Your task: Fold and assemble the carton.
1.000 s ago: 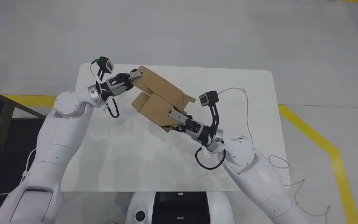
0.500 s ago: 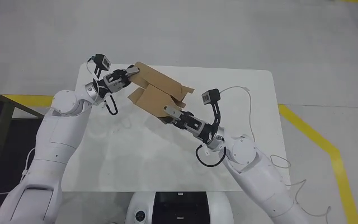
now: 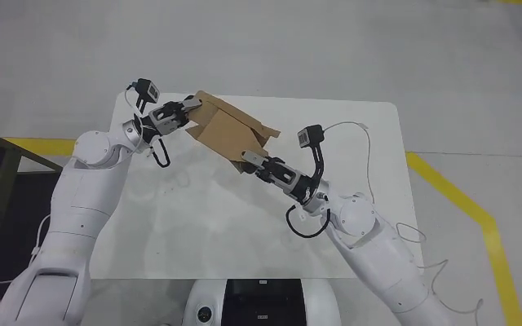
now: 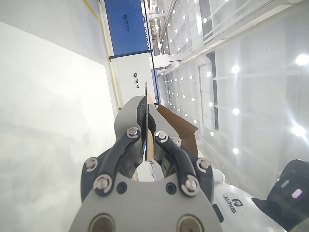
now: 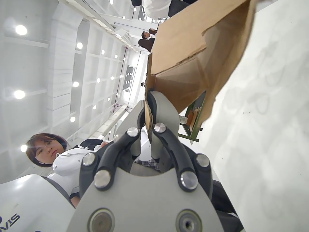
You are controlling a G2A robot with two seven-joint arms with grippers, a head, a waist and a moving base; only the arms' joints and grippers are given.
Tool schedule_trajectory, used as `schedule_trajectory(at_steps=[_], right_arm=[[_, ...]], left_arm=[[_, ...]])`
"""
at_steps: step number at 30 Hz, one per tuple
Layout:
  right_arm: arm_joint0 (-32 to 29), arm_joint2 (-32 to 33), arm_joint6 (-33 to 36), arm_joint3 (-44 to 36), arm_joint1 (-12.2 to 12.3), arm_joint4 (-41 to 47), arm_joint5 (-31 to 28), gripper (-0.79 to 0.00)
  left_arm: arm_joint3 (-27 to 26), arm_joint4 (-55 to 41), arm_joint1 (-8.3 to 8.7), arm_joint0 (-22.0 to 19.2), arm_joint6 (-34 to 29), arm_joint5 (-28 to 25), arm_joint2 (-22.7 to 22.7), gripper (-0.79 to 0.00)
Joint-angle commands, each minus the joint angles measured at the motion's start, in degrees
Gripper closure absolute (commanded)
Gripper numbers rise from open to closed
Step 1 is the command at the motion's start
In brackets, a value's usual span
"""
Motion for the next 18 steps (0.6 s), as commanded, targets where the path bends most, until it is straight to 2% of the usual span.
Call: schedule_trajectory(at_steps=[1, 11, 18], right_arm=[[0.0, 0.3, -0.1, 0.0, 0.0, 0.1, 0.3, 0.0], [-0.1, 3.0, 0.4, 0.0, 0.2, 0.4, 1.7, 0.0], [-0.1, 4.5, 0.2, 0.4, 0.2, 0.8, 2.5, 0.0]], left_arm=[[0.1, 0.9, 0.08, 0.2, -0.2, -0.3, -0.2, 0.0], [-1.1, 5.3, 0.76, 1.3, -3.2, -1.9, -1.8, 0.0], [-2.1, 5.3, 1.07, 2.3, -6.2, -0.7, -2.4, 0.0]])
